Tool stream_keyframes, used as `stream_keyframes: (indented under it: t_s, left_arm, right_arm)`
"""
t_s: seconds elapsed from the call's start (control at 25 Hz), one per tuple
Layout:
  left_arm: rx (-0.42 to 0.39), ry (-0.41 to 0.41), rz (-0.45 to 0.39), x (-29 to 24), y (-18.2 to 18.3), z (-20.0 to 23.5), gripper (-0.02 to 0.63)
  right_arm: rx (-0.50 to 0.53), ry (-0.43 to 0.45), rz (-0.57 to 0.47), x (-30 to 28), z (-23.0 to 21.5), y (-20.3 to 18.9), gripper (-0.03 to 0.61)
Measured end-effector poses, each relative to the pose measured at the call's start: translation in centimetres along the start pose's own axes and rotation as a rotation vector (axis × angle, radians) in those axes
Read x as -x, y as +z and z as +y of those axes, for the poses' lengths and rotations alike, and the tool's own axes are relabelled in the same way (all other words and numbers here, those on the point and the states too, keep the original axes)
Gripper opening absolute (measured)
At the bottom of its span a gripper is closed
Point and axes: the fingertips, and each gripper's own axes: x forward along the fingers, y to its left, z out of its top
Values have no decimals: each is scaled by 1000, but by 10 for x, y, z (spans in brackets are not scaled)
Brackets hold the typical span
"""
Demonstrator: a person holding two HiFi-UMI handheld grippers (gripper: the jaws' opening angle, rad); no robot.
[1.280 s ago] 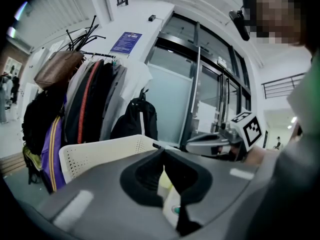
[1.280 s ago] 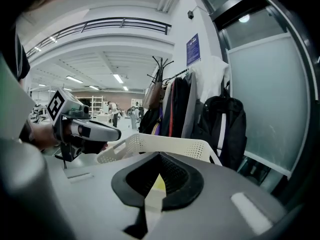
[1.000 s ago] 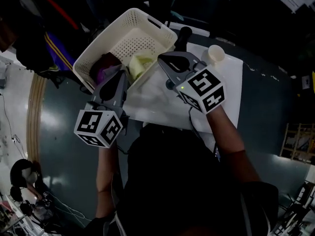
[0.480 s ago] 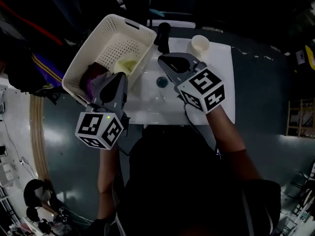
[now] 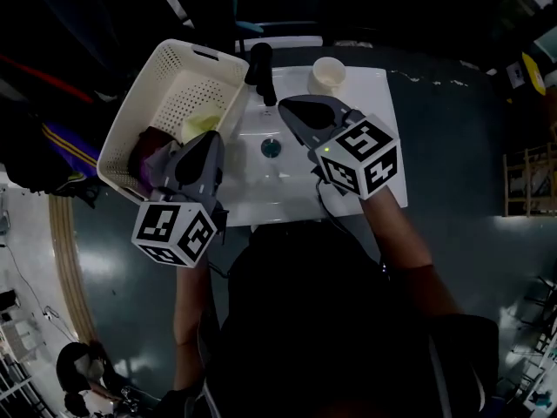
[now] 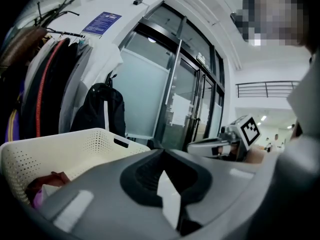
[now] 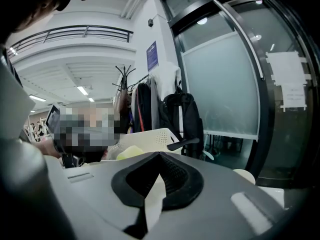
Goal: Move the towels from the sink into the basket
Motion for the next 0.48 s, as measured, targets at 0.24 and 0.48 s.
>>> stream_keyframes:
  t_s: [0.24, 0.48]
  left_arm:
    - [1, -21, 7, -6, -4, -5, 5]
    - [10, -18, 12, -9, -7, -3, 5]
  right_arm:
    - [-23, -12, -2, 6, -3, -5, -3]
    - [-45, -8, -4, 6, -5, -8, -3]
